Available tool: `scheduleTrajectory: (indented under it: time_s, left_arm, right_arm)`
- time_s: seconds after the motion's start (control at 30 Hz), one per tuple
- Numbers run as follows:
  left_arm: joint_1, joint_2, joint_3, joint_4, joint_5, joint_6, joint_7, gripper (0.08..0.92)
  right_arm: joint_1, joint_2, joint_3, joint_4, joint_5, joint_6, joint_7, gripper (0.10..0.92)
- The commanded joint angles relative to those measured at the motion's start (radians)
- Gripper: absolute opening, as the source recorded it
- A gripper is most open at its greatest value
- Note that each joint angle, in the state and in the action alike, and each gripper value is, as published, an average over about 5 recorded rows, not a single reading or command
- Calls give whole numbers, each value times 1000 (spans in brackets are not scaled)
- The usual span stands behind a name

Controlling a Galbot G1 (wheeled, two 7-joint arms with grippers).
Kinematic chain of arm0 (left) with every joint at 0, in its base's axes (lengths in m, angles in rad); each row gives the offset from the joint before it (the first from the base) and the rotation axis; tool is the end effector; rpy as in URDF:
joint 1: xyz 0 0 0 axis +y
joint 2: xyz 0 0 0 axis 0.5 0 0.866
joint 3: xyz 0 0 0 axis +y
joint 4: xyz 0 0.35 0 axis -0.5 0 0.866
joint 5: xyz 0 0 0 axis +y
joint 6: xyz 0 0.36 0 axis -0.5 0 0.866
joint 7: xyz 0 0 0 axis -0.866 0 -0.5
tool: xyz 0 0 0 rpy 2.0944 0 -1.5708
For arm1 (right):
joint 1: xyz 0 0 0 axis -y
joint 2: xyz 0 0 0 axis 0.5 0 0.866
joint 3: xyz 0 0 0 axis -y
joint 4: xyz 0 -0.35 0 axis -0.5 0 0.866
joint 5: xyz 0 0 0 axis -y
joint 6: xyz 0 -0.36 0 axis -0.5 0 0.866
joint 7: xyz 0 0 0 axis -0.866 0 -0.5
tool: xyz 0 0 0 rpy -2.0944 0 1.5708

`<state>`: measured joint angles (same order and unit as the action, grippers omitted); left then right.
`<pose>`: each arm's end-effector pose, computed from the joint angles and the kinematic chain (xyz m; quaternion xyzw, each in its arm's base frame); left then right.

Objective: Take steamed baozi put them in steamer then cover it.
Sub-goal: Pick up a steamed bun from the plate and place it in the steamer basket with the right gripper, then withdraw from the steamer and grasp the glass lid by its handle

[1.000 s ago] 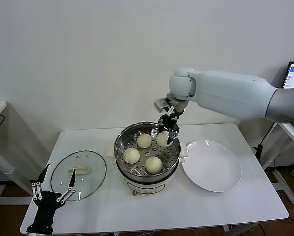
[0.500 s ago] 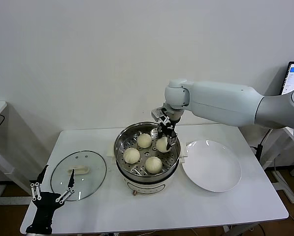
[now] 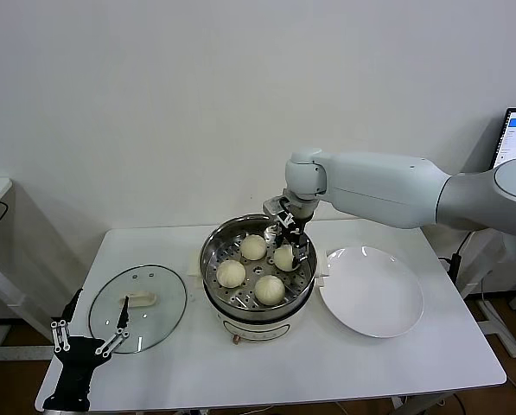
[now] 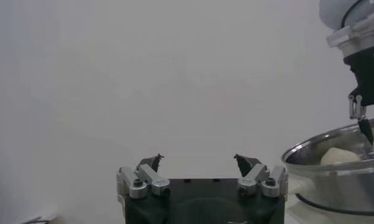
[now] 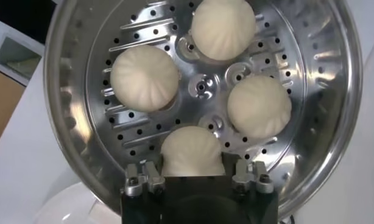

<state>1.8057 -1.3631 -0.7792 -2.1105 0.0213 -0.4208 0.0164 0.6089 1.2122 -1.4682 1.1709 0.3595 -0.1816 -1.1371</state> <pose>0.1169 0.1104 -0.3110 0.0063 0.9785 0.1741 0.1104 0.5747 0.1114 -0.0869 0.6165 -0.3856 0.6129 0.3092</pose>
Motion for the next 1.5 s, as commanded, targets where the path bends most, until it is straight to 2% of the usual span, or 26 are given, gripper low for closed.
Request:
scheduleTrajectory:
  time_s: [0.03, 0.33, 0.43, 0.5, 0.63, 0.7, 0.77, 0.93, 1.07, 1.23, 1.5]
  left_arm:
    - [0, 0, -3, -1, -1, 1, 0, 823]
    - [-7, -1, -1, -1, 5, 7, -2, 823]
    - [-20, -1, 2, 1, 19, 12, -5, 823]
    - [-32, 1, 1, 2, 41, 16, -9, 823]
    - [-65, 11, -1, -1, 107, 32, -27, 823]
    - [-85, 20, -3, -8, 137, 46, -37, 823]
    - [-106, 29, -4, -20, 165, 63, -46, 823]
    - [-161, 49, -2, -51, 251, 122, -68, 823]
    - [-194, 62, 9, -49, 344, 168, -86, 823]
    - [-235, 76, 15, 21, 538, 191, -102, 823]
    - [-264, 97, 27, 191, 770, 152, -133, 823]
  right_arm:
    - [-6, -3, 5, 8, -3, -1, 7, 777]
    - [43, -149, 101, 152, 8, 16, 5, 812]
    - [57, -239, 171, 217, 46, 44, 92, 821]
    - [56, -309, 207, 262, 96, 81, 260, 822]
    - [-5, -447, 269, 359, 210, 147, 798, 823]
    - [-78, -508, 328, 390, 240, 189, 996, 823]
    - [-181, -563, 415, 406, 252, 246, 1134, 823]
    - [-592, -633, 789, 416, 249, 396, 1347, 823]
    - [-983, -594, 1163, 392, 177, 480, 1384, 823]
    - [-1391, -422, 1554, 310, 34, 587, 1322, 823]
    - [-1664, -160, 1835, 293, -48, 678, 1271, 823]
